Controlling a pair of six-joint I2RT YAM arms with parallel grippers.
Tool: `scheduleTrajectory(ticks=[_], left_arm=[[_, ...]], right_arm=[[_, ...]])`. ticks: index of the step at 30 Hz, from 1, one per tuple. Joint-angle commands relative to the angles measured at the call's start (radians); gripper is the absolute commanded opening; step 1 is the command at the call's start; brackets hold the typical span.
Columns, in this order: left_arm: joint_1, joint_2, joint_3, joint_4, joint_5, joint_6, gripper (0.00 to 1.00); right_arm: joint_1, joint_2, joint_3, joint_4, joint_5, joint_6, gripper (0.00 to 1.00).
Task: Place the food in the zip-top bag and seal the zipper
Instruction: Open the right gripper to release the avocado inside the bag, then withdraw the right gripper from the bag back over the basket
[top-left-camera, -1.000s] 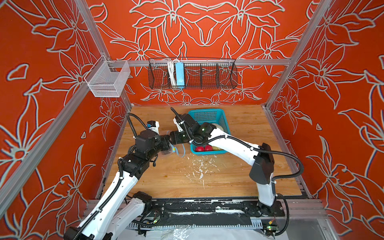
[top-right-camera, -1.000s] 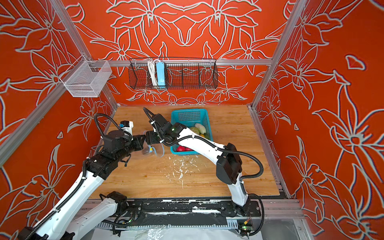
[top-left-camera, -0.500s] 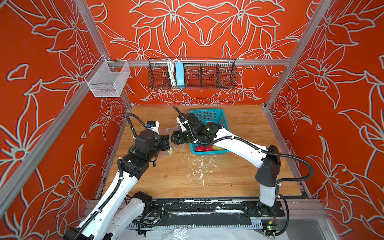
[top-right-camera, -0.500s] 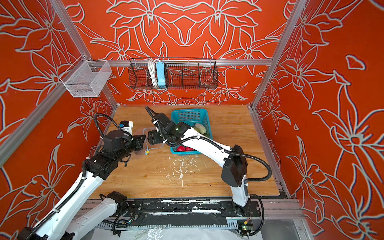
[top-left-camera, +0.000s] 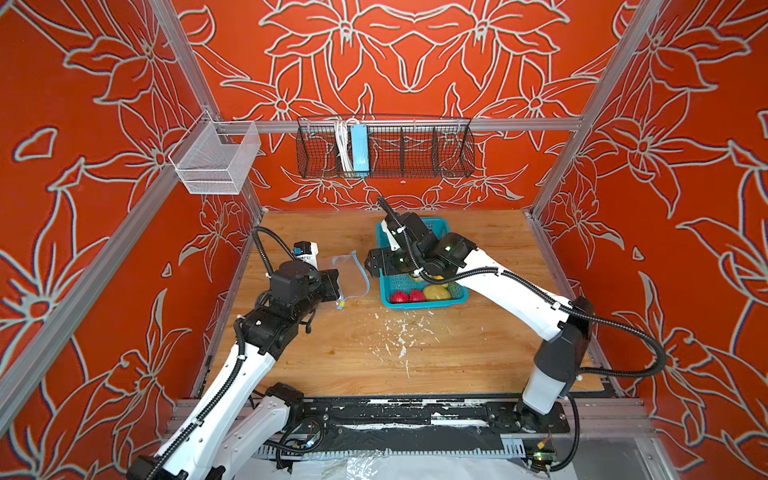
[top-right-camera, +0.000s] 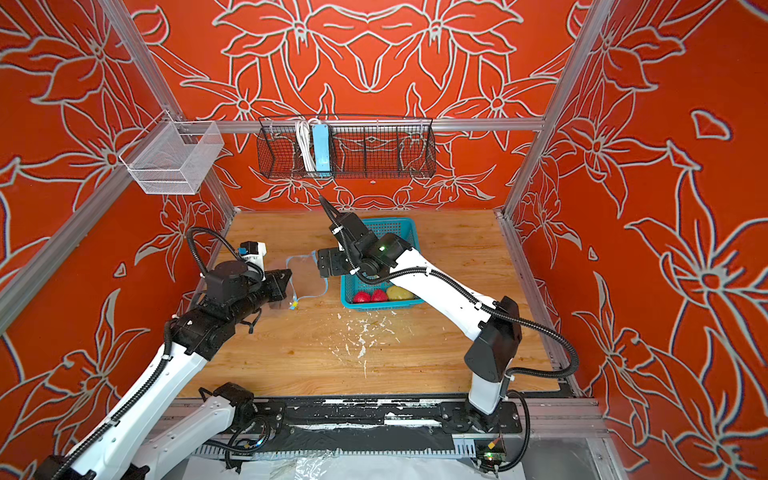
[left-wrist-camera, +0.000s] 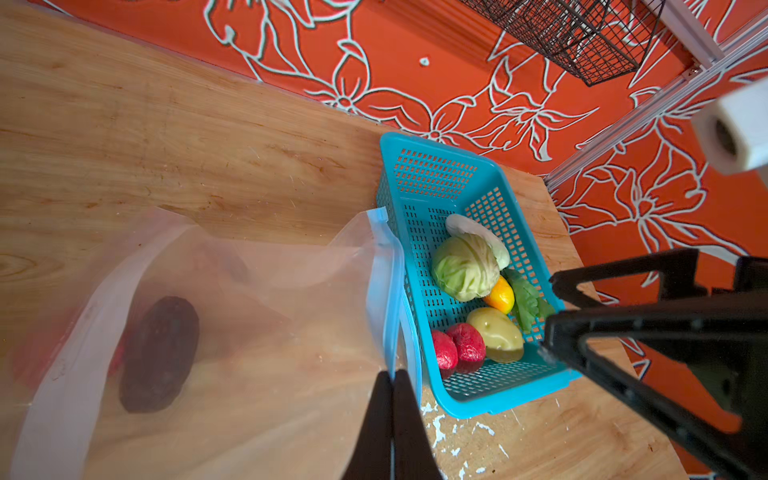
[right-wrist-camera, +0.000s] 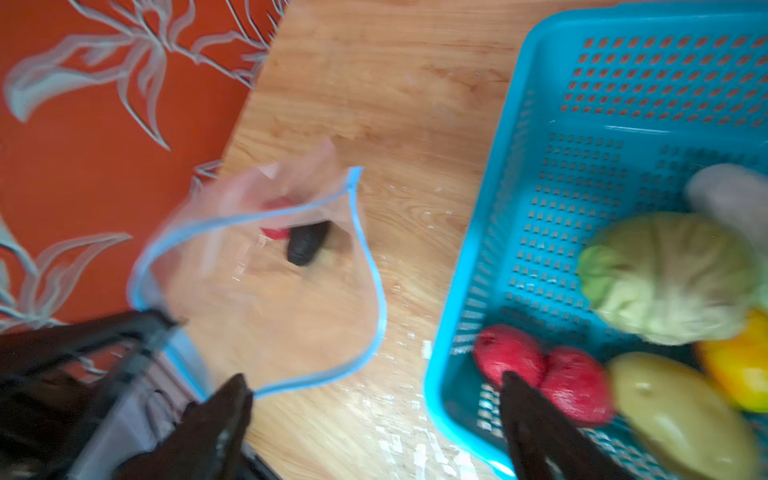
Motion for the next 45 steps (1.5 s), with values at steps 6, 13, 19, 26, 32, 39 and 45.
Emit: scheduleTrajectory(ticks=[6,13,19,26,32,39,45], left_arm=[[0.004,-0.013,-0.004,0.023,-0.033,0.001,0.00],[0.004,-0.001,-0.004,0.033,-0.039,-0.005,0.00],[0.004,0.002,0.000,0.025,-0.052,0.005,0.00],[0.004,-0.006,-0.001,0.010,-0.061,0.014,0.00],[0.004,-0.006,-0.002,0.017,-0.062,0.013,0.00],[0.004,-0.014,-0.007,0.012,-0.065,0.013,0.00],[0.004,-0.026,-0.013,0.012,-0.065,0.010,0.00]], right_arm=[[-0.013,0.031,0.085,-0.210,0.182,-0.033,0.98],[-0.016,0.145,0.249,-0.408,0.298,-0.032,0.98],[-0.025,0.186,0.255,-0.445,0.375,-0.029,0.98],[-0.107,0.199,0.216,-0.469,0.312,0.039,0.98],[-0.148,0.207,0.167,-0.424,0.247,0.072,0.98],[-0.205,0.221,0.129,-0.376,0.150,0.085,0.98],[-0.238,0.234,0.081,-0.320,0.114,0.102,0.94]])
